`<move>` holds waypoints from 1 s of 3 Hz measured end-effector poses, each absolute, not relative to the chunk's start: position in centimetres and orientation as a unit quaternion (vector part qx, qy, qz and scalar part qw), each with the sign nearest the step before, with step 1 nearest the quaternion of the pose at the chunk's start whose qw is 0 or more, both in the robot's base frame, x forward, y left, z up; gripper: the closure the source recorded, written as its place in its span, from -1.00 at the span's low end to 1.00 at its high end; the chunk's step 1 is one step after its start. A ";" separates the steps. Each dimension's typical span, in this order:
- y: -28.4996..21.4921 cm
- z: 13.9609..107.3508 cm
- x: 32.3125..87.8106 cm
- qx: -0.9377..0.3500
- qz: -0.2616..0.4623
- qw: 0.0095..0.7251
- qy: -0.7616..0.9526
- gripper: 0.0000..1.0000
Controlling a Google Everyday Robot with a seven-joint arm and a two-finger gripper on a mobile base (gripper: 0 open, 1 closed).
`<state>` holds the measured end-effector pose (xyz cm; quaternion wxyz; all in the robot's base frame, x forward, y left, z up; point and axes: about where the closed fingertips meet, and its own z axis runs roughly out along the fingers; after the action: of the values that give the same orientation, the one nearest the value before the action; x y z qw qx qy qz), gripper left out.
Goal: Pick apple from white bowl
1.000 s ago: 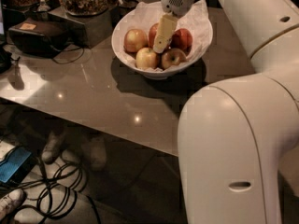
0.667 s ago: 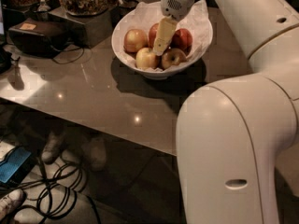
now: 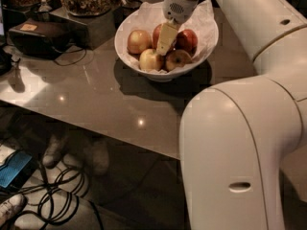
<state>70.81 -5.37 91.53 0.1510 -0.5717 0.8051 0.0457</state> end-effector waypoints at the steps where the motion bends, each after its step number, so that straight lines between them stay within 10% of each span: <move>1: -5.0 91.3 71.4 -0.571 0.044 0.160 0.804 0.32; 3: -5.0 91.5 71.4 -0.571 0.044 0.160 0.804 1.00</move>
Offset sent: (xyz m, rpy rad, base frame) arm 0.0052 0.0031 -0.0015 0.0072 -0.0137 -0.0015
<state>71.40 -5.01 91.51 0.1597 -0.5708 0.8042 0.0444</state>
